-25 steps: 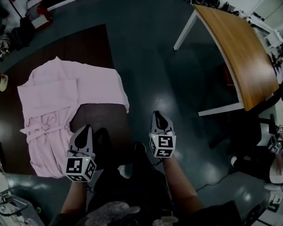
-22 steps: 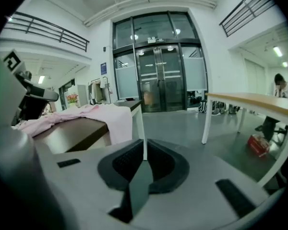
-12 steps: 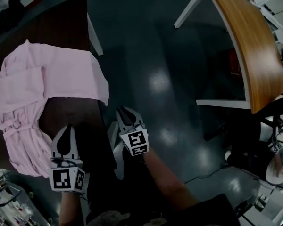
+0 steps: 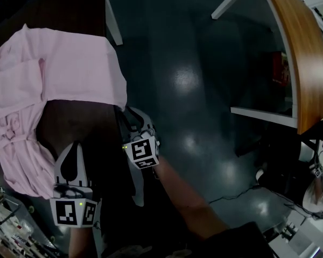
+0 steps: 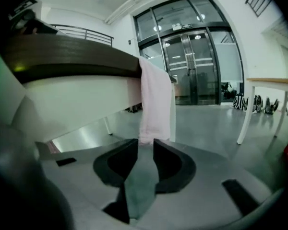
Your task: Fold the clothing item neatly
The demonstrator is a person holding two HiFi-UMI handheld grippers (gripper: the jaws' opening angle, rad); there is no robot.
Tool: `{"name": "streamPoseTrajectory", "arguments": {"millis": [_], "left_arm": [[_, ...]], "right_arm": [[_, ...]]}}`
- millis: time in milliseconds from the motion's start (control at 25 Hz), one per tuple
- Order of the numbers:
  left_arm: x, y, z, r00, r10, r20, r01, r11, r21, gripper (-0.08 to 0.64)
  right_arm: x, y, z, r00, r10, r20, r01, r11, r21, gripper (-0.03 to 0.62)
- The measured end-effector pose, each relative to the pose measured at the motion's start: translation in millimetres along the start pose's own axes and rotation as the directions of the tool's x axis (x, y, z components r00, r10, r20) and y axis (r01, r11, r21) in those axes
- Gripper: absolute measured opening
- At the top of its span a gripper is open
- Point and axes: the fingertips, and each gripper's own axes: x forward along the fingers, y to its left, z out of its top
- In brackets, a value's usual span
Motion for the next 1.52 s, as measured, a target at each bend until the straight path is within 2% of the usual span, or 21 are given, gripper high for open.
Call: {"name": "streamPoseTrajectory", "arguments": {"millis": [80, 160, 200, 480, 600, 800, 1000, 1240, 1360, 1520], "left_arm": [[-2.3, 3.9, -1.4, 1.0, 0.008, 0.0, -0.008, 1.0, -0.012, 0.009], [-2.9, 6.1, -3.2, 1.0, 0.01, -0.001, -0.01, 1.0, -0.015, 0.009], [-2.6, 6.7, -3.7, 1.0, 0.008, 0.0, -0.008, 1.0, -0.015, 0.009], [-10.0, 16.4, 13.9, 1.0, 0.02, 0.008, -0.02, 0.999, -0.034, 0.009], [-20.1, 22.1, 39.3, 0.999, 0.039, 0.033, -0.038, 0.999, -0.022, 0.009], [-36.3, 33.5, 86.1, 0.989, 0.074, 0.127, -0.076, 0.997, 0.008, 0.009], [-74.7, 71.0, 107.7, 0.974, 0.145, 0.171, -0.145, 0.989, -0.015, 0.009], [-120.1, 122.9, 118.7, 0.94, 0.243, 0.24, -0.24, 0.97, -0.044, 0.009], [-138.8, 151.7, 116.0, 0.933, 0.244, 0.264, -0.236, 0.97, -0.063, 0.009], [-154.2, 191.1, 109.9, 0.941, 0.206, 0.267, -0.194, 0.978, -0.073, 0.009]], "right_arm": [[-0.4, -5.7, -4.3, 0.999, -0.027, -0.021, 0.027, 0.999, -0.017, 0.091], [-3.0, -13.1, -3.6, 0.999, -0.043, -0.013, 0.043, 0.999, -0.006, 0.034], [-5.2, -18.1, -2.0, 0.999, -0.053, -0.006, 0.053, 0.999, 0.001, 0.026], [-51.6, -64.3, 34.2, 0.987, -0.16, 0.006, 0.159, 0.985, 0.059, 0.015], [-74.0, -80.3, 70.0, 0.982, -0.19, 0.02, 0.189, 0.981, 0.049, 0.015], [-83.5, -101.8, 149.9, 0.976, -0.184, 0.118, 0.185, 0.983, 0.002, 0.014], [-88.0, -79.7, 219.5, 0.966, -0.151, 0.208, 0.156, 0.988, -0.01, 0.012], [-62.9, -27.6, 288.2, 0.961, -0.058, 0.271, 0.081, 0.994, -0.075, 0.012], [-46.0, 6.2, 310.6, 0.954, -0.041, 0.296, 0.075, 0.992, -0.104, 0.012], [-23.8, 47.5, 324.0, 0.954, -0.07, 0.292, 0.106, 0.988, -0.111, 0.012]]}}
